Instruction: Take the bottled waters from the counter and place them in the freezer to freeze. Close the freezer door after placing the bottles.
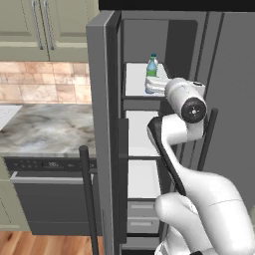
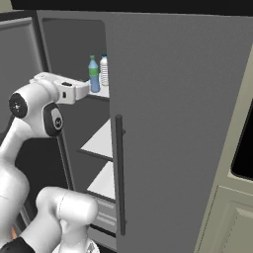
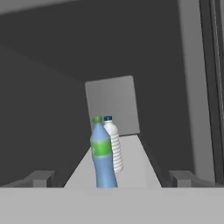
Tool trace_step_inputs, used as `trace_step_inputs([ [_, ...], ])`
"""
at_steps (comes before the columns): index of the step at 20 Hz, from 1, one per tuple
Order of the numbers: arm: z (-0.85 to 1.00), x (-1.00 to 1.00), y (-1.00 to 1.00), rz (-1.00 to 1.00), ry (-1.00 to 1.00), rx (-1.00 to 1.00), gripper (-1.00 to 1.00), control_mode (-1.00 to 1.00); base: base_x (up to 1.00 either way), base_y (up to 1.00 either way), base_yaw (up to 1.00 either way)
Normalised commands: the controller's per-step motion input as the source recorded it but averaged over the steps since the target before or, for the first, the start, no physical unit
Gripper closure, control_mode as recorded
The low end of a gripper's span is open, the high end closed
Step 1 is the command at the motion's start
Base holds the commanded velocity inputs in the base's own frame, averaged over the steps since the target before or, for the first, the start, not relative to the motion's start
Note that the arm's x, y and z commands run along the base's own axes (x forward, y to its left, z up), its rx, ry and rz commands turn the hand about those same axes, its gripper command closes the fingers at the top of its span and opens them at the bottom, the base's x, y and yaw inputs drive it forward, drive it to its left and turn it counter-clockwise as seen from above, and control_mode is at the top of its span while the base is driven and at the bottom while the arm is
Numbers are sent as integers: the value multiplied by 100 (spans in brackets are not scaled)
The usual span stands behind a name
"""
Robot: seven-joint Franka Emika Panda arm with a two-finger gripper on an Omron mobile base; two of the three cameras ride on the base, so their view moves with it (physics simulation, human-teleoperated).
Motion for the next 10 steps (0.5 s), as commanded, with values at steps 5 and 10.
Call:
trace_step_inputs([
  [5, 29, -44, 0, 5, 6, 7, -100, -100, 0, 0, 0],
  [10, 1, -34, 0, 4, 9, 1, -100, -100, 0, 0, 0],
])
